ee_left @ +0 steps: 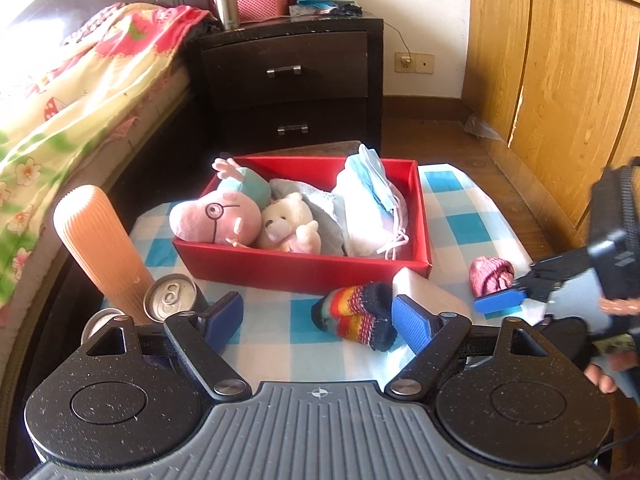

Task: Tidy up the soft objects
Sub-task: 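Grasp the white sponge block with the right tool while the left tool reaches a second blue mask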

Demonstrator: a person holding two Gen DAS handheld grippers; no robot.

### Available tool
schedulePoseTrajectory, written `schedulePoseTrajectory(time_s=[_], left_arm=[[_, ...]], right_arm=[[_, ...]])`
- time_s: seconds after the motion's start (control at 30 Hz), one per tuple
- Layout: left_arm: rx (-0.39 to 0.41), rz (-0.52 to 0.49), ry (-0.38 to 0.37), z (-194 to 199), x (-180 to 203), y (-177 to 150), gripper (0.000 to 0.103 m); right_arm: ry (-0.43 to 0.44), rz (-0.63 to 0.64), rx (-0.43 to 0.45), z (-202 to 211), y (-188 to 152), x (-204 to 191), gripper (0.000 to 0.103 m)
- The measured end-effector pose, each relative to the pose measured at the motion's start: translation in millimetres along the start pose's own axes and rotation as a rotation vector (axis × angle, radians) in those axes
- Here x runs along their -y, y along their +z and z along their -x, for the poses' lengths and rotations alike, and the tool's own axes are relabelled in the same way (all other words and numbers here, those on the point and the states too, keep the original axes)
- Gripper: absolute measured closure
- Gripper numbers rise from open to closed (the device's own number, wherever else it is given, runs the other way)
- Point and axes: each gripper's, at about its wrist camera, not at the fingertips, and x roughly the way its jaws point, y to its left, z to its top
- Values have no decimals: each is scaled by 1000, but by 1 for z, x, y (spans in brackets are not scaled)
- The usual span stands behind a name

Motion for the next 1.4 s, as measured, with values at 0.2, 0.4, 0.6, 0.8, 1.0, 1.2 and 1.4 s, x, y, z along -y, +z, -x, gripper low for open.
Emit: schedulePoseTrajectory(time_s=[0.2, 0.4, 0.6, 0.8, 1.0, 1.2, 1.4], left_arm=[[-11, -14, -18, -1, 1, -3, 23], [-23, -19, -20, -2, 0, -7, 23], [-28, -27, -23, -1, 1, -9, 22], [-55, -28, -28, -8, 2, -13, 22], [-114, -26, -59, -21, 3, -21, 22], [-136, 15, -106, -23, -1, -19, 22], [-183, 57, -162, -31, -12, -23, 21]], right_arm=[[49, -45, -39, -22, 6, 3, 54], [67, -110, -62, -31, 13, 6, 62], [111, -204, -68, -13, 12, 13, 96], [120, -213, -51, 4, 6, 6, 103], [165, -247, 4, 31, 3, 8, 103], [119, -186, 15, 17, 12, 6, 100], [33, 115, -31, -20, 24, -17, 43]])
